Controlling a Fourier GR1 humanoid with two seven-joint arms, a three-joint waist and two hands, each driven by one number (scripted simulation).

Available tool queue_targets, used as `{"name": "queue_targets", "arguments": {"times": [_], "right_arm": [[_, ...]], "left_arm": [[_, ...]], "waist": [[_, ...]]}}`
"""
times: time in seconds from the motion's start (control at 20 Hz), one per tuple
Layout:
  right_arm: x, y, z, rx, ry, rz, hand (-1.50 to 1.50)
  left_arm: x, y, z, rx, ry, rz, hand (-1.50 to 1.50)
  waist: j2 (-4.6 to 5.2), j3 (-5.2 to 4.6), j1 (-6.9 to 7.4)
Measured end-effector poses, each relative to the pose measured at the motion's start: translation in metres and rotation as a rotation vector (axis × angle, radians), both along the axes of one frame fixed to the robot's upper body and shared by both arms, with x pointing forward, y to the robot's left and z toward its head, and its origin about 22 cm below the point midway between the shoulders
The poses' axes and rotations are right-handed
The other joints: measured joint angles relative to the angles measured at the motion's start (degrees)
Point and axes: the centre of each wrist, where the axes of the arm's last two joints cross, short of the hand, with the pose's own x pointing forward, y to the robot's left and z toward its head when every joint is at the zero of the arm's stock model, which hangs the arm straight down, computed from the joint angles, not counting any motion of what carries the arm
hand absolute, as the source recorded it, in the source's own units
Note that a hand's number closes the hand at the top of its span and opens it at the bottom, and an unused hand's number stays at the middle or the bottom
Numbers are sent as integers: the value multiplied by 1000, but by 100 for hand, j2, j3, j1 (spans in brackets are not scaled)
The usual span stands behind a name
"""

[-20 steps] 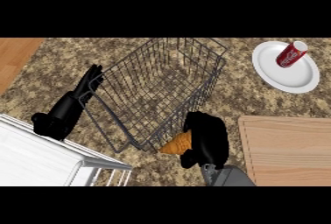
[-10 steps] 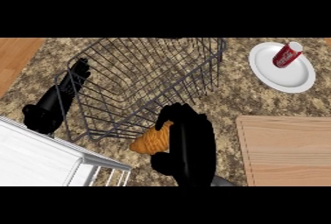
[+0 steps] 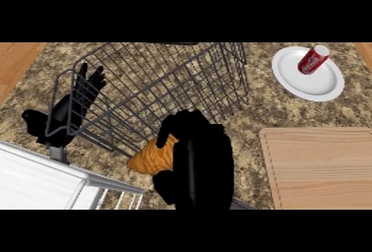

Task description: Pick the croissant from the cutting board and place it in the basket

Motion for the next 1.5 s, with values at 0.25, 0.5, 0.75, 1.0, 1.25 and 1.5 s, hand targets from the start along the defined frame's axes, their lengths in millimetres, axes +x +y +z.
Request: {"name": "queue_targets", "arguments": {"times": [0.25, 0.5, 0.75, 1.0, 1.25, 1.5], "right_arm": [[11, 6, 11, -5, -51, -54, 150], [32, 10, 26, -4, -103, -136, 150], [54, 10, 49, 14, -174, -231, 150], [76, 8, 73, 38, -235, -326, 150], [96, 4, 86, 49, -237, -403, 150], [111, -1, 86, 53, -187, -441, 150]], "left_arm": [[-1, -9, -1, 9, -1, -49, 0], [0, -19, -1, 13, -9, -82, 0], [-2, -23, -4, 12, -9, -95, 0], [-2, -27, -2, 6, -17, -98, 0], [-2, -26, -4, 11, -19, -93, 0], [-5, -24, -3, 10, -22, -89, 0]], "waist": [[6, -3, -9], [30, -2, 21], [51, 4, 58], [74, 10, 76], [92, 21, 50], [106, 26, 37]]}}
